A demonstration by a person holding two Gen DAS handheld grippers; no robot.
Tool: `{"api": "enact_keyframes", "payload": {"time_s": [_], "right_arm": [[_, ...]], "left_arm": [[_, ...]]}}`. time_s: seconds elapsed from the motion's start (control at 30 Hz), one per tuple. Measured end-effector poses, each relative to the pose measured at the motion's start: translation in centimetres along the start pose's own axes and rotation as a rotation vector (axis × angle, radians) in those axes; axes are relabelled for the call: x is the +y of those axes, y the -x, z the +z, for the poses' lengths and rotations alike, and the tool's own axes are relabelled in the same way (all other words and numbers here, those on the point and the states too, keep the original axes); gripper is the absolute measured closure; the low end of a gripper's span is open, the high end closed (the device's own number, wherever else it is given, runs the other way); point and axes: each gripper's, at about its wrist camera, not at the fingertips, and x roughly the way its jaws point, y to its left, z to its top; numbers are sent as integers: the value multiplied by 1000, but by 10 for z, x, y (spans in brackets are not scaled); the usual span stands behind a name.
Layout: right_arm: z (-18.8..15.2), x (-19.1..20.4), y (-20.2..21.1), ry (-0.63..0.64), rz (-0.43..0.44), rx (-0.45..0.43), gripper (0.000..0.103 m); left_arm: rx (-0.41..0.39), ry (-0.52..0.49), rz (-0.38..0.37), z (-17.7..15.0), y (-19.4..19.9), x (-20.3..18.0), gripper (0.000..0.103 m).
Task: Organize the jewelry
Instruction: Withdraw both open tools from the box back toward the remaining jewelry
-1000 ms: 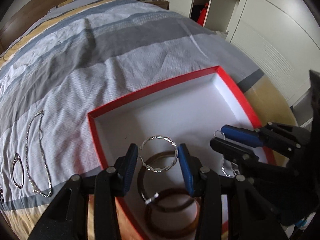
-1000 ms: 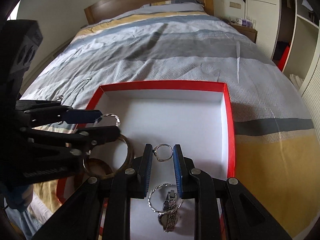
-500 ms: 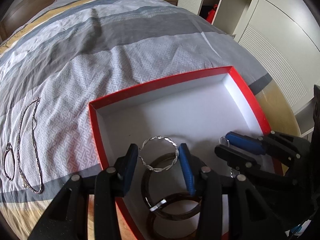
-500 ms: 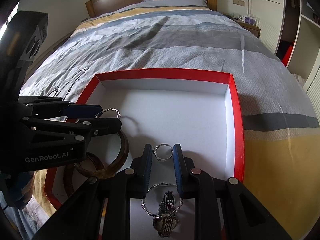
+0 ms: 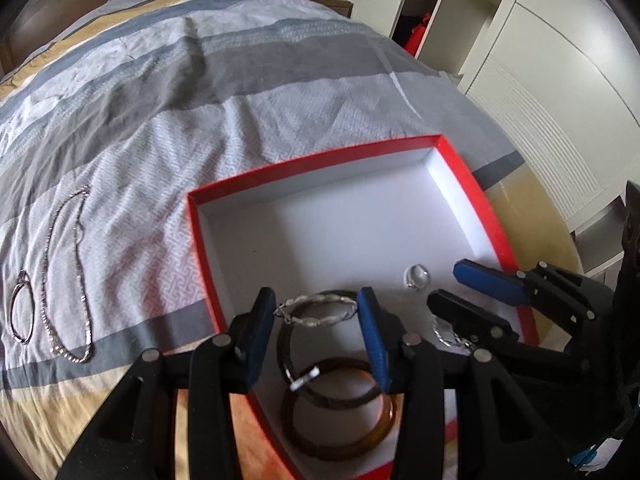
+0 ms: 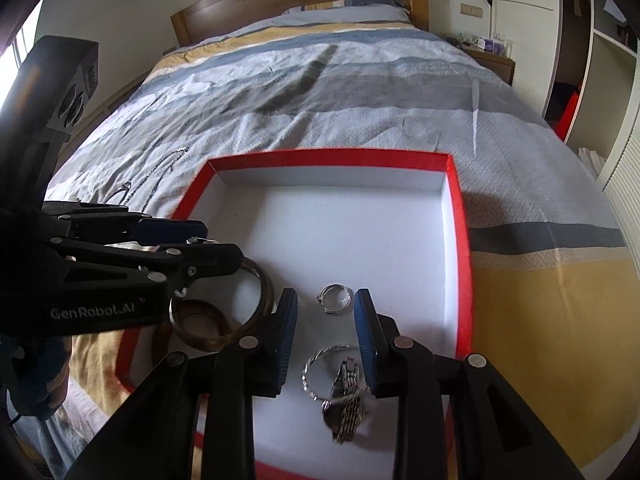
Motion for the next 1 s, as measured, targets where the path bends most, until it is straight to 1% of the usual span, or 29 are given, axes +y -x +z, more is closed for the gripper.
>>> {"api": "enact_keyframes", "payload": {"time_s": [0.13, 0.37, 0.6, 0.73, 0.87, 1.0], "right_arm": [[-5, 3, 16, -10, -10, -9, 72], [-20, 10, 39, -37, -25, -15, 71], [-34, 17, 72, -59, -40, -36, 71], [-42, 28, 93, -76, -28, -62, 70], [-48, 47, 116, -75, -3, -96, 63], [-55, 70, 134, -57, 25, -116, 59]], "left_arm": [[-23, 5, -7, -7, 24, 1, 62], [-27, -6, -24, -19, 45, -4, 62], [-43, -24, -13, -44, 74, -10, 62], [-68, -35, 40, -65, 104, -8, 62], [-115, -45, 120, -88, 139, -6, 62], [-168, -34, 197, -111, 175, -1, 62]]}}
